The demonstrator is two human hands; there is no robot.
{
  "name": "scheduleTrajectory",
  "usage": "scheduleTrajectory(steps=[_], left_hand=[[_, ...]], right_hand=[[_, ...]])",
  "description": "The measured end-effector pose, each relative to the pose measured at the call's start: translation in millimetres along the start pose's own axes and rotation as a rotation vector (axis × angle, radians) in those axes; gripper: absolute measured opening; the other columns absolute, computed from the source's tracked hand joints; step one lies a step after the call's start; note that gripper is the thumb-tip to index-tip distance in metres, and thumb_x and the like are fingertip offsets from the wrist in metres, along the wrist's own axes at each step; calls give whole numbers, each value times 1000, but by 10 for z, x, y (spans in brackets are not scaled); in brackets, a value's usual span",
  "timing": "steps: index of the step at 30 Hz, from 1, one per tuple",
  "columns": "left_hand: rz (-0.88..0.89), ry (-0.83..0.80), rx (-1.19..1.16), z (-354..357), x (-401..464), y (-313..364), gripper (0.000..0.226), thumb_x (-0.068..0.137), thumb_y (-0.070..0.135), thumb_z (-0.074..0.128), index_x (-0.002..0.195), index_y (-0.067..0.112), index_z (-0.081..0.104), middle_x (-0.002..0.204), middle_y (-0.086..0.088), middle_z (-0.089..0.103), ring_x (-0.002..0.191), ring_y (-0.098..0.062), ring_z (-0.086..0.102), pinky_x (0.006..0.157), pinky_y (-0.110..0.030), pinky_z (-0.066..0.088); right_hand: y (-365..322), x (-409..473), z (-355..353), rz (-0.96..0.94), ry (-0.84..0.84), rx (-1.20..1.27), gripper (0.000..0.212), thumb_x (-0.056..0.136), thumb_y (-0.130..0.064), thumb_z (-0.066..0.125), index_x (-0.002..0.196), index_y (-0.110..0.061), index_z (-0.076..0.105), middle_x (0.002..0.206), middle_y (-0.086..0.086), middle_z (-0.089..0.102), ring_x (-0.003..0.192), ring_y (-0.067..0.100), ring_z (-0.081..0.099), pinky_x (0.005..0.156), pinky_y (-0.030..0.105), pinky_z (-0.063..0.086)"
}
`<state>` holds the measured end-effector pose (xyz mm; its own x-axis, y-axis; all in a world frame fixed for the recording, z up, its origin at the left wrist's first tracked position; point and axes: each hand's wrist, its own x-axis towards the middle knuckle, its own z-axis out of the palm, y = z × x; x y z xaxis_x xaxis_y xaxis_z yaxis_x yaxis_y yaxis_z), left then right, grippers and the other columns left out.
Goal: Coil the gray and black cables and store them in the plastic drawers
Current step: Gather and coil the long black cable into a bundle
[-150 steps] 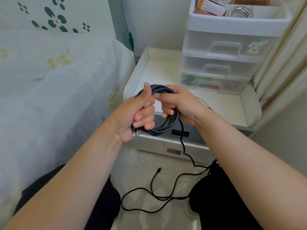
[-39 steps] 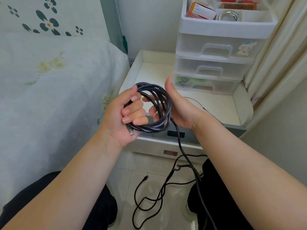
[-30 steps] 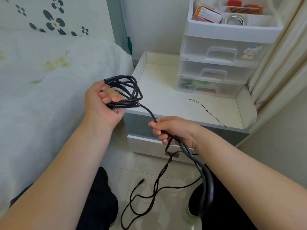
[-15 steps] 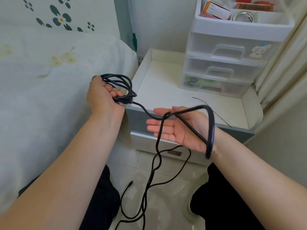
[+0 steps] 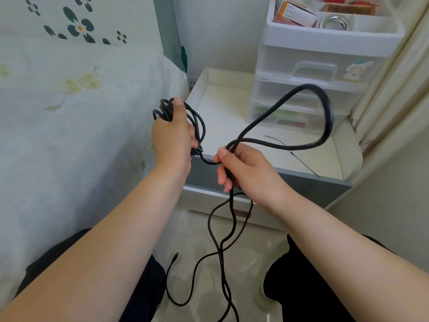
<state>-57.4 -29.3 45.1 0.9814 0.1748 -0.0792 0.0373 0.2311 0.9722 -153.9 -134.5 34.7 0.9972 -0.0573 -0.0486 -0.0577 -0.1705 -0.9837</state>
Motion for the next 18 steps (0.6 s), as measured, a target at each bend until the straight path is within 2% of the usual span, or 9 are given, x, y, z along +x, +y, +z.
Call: scheduleTrajectory(steps=[2, 5, 7, 10, 14, 17, 18], left_hand=[[-15, -49, 40, -1, -18, -14, 39, 96, 41, 50, 69, 14, 48, 38, 7, 43, 33, -11, 34, 44, -27, 34], [-3, -116, 112, -20, -58, -19, 39, 97, 44, 48, 68, 17, 51, 41, 5, 51, 35, -13, 41, 44, -24, 36], [34, -159, 172, -28, -85, -14, 39, 98, 42, 47, 68, 18, 52, 43, 3, 56, 35, -12, 45, 42, -21, 37], [81, -247, 259, -6, -138, -40, 39, 98, 40, 46, 68, 16, 52, 45, 1, 61, 37, -12, 50, 41, -19, 40], [154, -384, 413, 12, -175, -130, 52, 97, 44, 48, 52, 19, 42, 36, 9, 45, 41, -6, 45, 48, -19, 37], [108, -480, 442, -1, -152, -142, 60, 94, 56, 44, 44, 22, 45, 44, 7, 47, 52, -13, 49, 62, -32, 41], [95, -487, 463, -1, -151, -130, 65, 94, 58, 40, 40, 23, 47, 43, 9, 47, 50, -10, 49, 62, -30, 40]], right_hand=[[-13, 20, -12, 4, -7, -5, 26, 101, -25, 42, 84, -13, 57, 52, -3, 57, 46, 15, 48, 61, 38, 46], [-28, 67, -48, 35, -30, 27, 28, 102, -23, 38, 83, -11, 54, 48, 0, 54, 41, 14, 42, 51, 28, 44], [-51, 83, -66, 60, -55, 93, 28, 103, -21, 35, 82, -9, 50, 44, 3, 51, 38, 14, 36, 45, 24, 40], [-63, 99, -45, 74, -140, 239, 28, 103, -19, 33, 82, -6, 47, 41, 4, 48, 35, 14, 32, 42, 24, 37], [-89, 126, -34, 100, -241, 445, 30, 103, -18, 33, 78, -7, 45, 39, 4, 42, 34, 12, 29, 40, 21, 33], [-107, 143, -74, 142, -278, 544, 31, 103, -19, 32, 78, -8, 45, 40, 3, 39, 33, 11, 28, 40, 18, 31], [-104, 149, -85, 159, -294, 566, 30, 103, -20, 32, 78, -9, 45, 40, 2, 39, 33, 10, 28, 40, 17, 31]])
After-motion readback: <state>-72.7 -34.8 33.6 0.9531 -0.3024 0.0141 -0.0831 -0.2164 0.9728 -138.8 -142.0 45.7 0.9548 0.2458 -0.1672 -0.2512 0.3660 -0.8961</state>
